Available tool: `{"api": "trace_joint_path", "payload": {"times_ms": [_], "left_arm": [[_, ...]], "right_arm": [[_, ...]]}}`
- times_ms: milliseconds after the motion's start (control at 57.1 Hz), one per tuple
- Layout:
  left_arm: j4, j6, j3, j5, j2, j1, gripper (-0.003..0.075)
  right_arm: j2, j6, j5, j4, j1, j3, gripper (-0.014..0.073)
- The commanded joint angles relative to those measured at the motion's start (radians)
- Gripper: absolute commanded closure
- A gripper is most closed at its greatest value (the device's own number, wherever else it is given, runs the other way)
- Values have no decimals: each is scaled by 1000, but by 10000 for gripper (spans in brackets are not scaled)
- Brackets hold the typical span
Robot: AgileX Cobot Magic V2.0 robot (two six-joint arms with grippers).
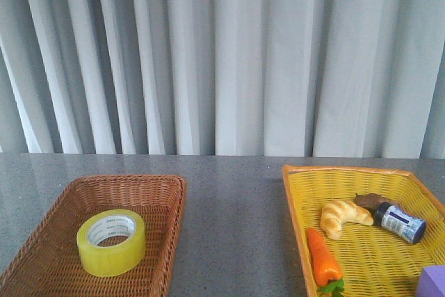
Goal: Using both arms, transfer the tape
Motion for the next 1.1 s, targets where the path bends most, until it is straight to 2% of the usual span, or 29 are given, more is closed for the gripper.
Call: {"api": "trace_joint_path", "payload": {"times_ms": [0, 1086], "left_arm": [[-6, -7, -8, -64, -16, -3, 726], [-42, -7, -8, -63, -16, -3, 726]], "right_arm": [[-9, -5, -68, -4, -6, 5, 601], [-9, -5, -68, -4, -6, 5, 601]]}}
